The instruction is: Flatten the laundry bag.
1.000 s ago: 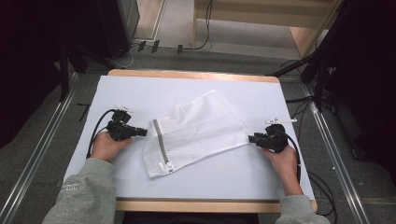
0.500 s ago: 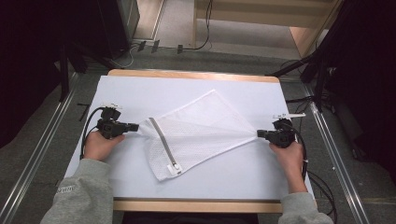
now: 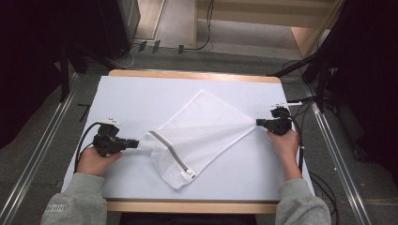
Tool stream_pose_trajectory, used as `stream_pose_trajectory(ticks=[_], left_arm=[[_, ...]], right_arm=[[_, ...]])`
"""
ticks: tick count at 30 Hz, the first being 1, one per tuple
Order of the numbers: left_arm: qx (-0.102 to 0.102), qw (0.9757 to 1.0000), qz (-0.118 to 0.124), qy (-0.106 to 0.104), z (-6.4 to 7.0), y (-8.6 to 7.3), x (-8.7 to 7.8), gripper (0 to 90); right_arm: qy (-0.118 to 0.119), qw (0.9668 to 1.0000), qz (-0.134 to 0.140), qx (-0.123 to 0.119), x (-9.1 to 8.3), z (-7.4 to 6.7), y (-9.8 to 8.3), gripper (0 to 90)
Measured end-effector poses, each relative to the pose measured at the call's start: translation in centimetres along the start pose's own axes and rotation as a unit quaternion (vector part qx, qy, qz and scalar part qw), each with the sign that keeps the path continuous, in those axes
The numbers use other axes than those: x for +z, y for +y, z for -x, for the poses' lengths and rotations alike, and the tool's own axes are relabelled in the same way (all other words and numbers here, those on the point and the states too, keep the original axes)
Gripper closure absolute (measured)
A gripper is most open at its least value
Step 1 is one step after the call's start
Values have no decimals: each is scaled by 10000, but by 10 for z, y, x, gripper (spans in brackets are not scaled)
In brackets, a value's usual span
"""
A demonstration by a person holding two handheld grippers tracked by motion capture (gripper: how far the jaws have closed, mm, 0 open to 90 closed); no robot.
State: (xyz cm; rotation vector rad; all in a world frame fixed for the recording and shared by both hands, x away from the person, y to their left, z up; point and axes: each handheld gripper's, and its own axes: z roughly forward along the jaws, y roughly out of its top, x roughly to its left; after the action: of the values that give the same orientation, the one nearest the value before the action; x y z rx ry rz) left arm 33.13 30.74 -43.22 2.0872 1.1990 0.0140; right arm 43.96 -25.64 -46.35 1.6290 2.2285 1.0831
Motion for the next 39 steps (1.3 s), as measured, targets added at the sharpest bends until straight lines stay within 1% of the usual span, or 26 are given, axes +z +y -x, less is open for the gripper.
stream_pose_trajectory(ticks=[1, 2, 5, 7, 9, 10, 12, 14, 15, 16, 17, 18, 21, 22, 23, 24, 26, 27, 28, 29, 30, 31, 32, 33, 35, 39], left_arm=[[3, 10000, -13, -30, 3, -4, -2, 888], [19, 10000, -4, -64, 7, -7, -3, 888], [88, 9998, -35, -193, 17, -17, -7, 888], [103, 9995, -50, -280, 23, -23, -10, 883], [85, 9993, -78, -359, 28, -28, -11, 881], [104, 9993, -93, -355, 29, -30, -11, 862], [161, 9995, -85, -264, 29, -32, -13, 839], [74, 9996, 96, -265, 25, -32, -18, 763], [73, 9996, 156, -239, 23, -32, -21, 748], [50, 9994, 260, -217, 20, -30, -25, 708], [50, 9992, 345, -205, 17, -29, -28, 698], [33, 9989, 398, -231, 14, -26, -31, 698], [97, 9985, 450, -289, 11, -17, -38, 646], [139, 9981, 489, -341, 11, -14, -40, 621], [180, 9977, 506, -403, 11, -10, -41, 621], [235, 9979, 485, -359, 12, -5, -41, 617], [297, 9983, 400, -312, 14, 5, -37, 614], [319, 9984, 367, -301, 14, 10, -32, 616], [328, 9986, 300, -298, 15, 16, -26, 616], [377, 9985, 255, -318, 14, 21, -20, 618], [391, 9983, 223, -366, 13, 26, -13, 628], [389, 9982, 187, -424, 12, 32, -7, 628], [376, 9981, 161, -457, 10, 37, 0, 636], [373, 9982, 121, -452, 9, 42, 6, 636], [372, 9982, 84, -470, 7, 51, 16, 638], [480, 9980, -5, -402, 6, 66, 36, 641]], right_arm=[[7, 10000, -9, -30, 6, 0, 7, 900], [7, 10000, -9, -30, 6, 0, 7, 900], [-16, 10000, 0, -95, 16, -2, 16, 900], [-57, 9998, 36, -192, 25, -4, 25, 900], [-82, 9997, 42, -217, 27, -6, 27, 900], [-122, 9994, 17, -310, 34, -8, 30, 900], [-139, 9993, -8, -347, 37, -9, 31, 900], [-149, 9993, -6, -348, 39, -12, 33, 884], [-140, 9993, 46, -346, 36, -13, 33, 856], [-93, 9993, 133, -326, 30, -15, 34, 802], [-62, 9993, 163, -320, 25, -16, 34, 791], [-62, 9993, 163, -320, 25, -16, 34, 791], [-54, 9985, 283, -469, 9, -25, 28, 744], [34, 9981, 378, -479, 0, -32, 22, 727], [34, 9981, 378, -479, 0, -32, 22, 727], [89, 9979, 419, -485, -5, -35, 20, 719], [213, 9973, 492, -506, -11, -45, 13, 705], [344, 9967, 472, -568, -14, -57, 5, 694], [344, 9967, 472, -568, -14, -57, 5, 694], [365, 9962, 450, -652, -15, -63, 0, 690], [441, 9952, 406, -779, -17, -75, -8, 681], [441, 9952, 406, -779, -17, -75, -8, 681], [519, 9945, 364, -828, -17, -84, -17, 680], [519, 9945, 364, -828, -17, -84, -17, 680], [654, 9939, 320, -828, -17, -91, -24, 679], [722, 9929, 93, -938, -14, -104, -35, 669]])
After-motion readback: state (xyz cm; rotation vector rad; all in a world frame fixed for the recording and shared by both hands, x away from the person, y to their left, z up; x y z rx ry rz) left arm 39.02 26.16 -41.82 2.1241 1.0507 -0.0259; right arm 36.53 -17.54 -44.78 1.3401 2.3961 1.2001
